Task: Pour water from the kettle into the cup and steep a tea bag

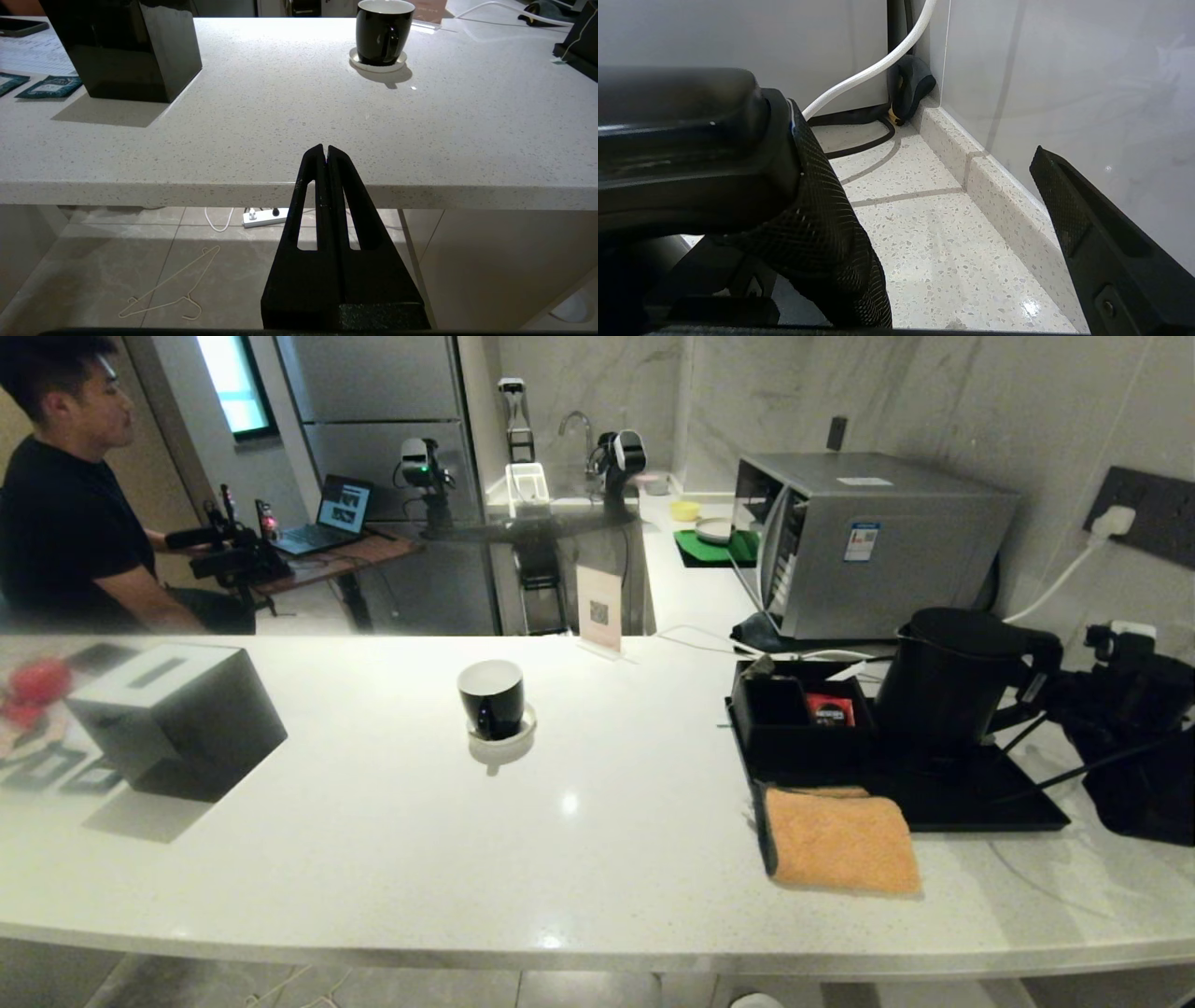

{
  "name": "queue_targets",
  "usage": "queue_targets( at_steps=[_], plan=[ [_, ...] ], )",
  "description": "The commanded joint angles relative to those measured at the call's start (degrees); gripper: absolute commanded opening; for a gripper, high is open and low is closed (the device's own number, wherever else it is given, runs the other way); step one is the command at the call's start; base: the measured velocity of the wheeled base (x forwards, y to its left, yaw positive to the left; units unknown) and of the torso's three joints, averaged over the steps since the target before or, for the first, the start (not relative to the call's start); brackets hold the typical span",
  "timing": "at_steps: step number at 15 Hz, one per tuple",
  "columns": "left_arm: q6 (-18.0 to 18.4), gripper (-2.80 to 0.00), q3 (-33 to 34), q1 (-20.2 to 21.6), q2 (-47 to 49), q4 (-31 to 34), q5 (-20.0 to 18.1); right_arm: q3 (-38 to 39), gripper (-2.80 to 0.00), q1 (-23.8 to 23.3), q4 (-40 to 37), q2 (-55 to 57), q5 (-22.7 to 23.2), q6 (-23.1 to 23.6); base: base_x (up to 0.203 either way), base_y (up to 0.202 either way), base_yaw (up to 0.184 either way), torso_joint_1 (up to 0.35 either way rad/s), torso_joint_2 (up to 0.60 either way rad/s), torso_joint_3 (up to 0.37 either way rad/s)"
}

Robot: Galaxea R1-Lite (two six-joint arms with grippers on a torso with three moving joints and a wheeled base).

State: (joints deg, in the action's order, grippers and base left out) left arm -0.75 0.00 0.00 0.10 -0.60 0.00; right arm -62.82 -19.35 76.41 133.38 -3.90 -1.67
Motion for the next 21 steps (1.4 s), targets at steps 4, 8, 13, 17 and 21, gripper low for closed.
queue_targets(
  at_steps=[4,8,13,17,21],
  plan=[
    [0.0,-2.80,0.0,0.0,0.1,0.0,0.0,-2.0,0.00,0.1,-0.8,0.3,0.0,0.1,0.000,0.000,0.000,0.000,0.00,0.000],
    [0.0,-2.80,0.0,0.0,0.0,0.0,0.0,-2.1,-2.80,0.2,-0.8,0.3,0.0,0.2,0.000,0.000,0.000,0.000,0.00,0.000],
    [0.0,-2.80,0.0,0.0,0.0,0.0,0.0,-2.1,-2.80,0.5,-0.7,0.3,0.0,0.1,0.000,0.000,0.000,0.000,0.00,0.000],
    [0.0,-2.80,0.0,0.0,0.0,0.0,0.0,-2.0,-2.80,1.3,-0.6,0.2,0.1,0.1,0.000,0.000,0.000,0.000,0.00,0.000],
    [0.0,-2.80,0.0,0.0,0.0,0.0,0.0,-2.0,-2.80,1.5,-0.6,-0.1,0.1,0.0,0.000,0.000,0.000,0.000,0.00,0.000]
  ],
)
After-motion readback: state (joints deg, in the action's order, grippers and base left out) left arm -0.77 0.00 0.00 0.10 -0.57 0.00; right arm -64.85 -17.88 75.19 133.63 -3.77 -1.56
